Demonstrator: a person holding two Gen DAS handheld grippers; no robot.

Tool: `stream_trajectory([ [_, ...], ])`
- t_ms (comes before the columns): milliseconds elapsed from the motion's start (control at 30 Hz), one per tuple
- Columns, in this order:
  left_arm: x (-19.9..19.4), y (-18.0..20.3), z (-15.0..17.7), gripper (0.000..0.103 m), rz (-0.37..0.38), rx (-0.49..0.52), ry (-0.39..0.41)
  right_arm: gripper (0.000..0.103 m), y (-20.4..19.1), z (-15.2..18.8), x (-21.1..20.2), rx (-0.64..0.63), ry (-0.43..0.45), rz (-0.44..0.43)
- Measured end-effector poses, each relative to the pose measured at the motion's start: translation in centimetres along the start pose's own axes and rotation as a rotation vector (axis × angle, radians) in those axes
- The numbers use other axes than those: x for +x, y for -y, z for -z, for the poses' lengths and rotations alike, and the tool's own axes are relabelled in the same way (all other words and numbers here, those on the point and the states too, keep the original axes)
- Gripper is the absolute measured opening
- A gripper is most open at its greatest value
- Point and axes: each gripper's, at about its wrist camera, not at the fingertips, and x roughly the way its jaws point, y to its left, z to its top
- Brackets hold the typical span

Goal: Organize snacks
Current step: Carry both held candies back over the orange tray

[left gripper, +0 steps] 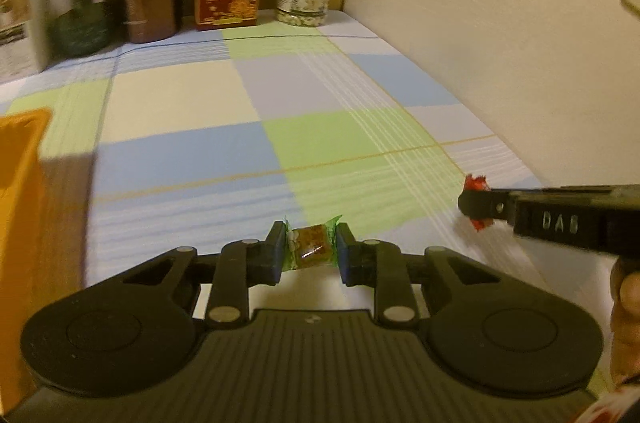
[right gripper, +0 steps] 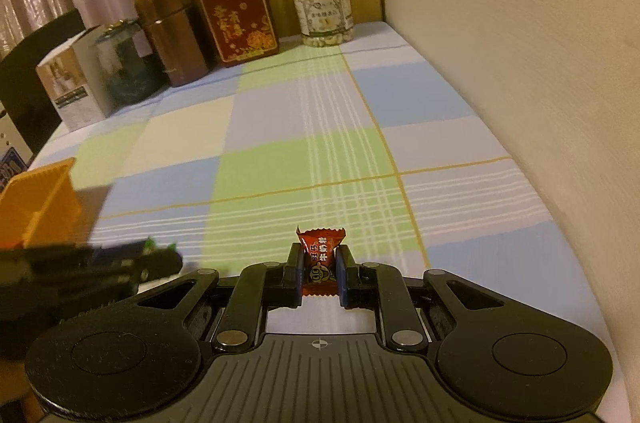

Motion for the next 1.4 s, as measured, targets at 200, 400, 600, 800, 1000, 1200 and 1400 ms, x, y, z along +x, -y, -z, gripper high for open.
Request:
stream_trajectory([
  [200,-5.7,-0.5,2.1,0.023,-0.021,-0.004,0.026,0.016,-2.4,0.5,-4.2,0.014,0.013,-0.015],
  [400,-11.0,-1.0,3.4,0.023,-0.020,-0.018,0.036,0.016,-5.3,2.6,-8.0,0.037,0.009,-0.033],
  [600,-15.6,-1.6,4.5,0.023,-0.027,-0.010,0.063,0.016,-7.9,5.5,-10.9,0.035,-0.006,-0.041],
  [800,-19.0,-2.6,6.3,0.023,-0.036,-0.010,0.066,0.016,-10.1,7.6,-13.1,0.026,-0.015,-0.048],
  [1000,-21.6,-4.2,8.0,0.023,-0.061,-0.035,0.068,0.016,-13.0,9.2,-14.5,-0.012,-0.034,-0.076],
  [1200,-24.0,-5.9,9.3,0.023,-0.093,-0.062,0.073,0.016,-16.0,10.1,-14.9,-0.065,-0.048,-0.111],
  [1400,-25.9,-7.7,10.1,0.023,-0.124,-0.093,0.083,0.016,-19.2,10.6,-14.6,-0.113,-0.057,-0.155],
])
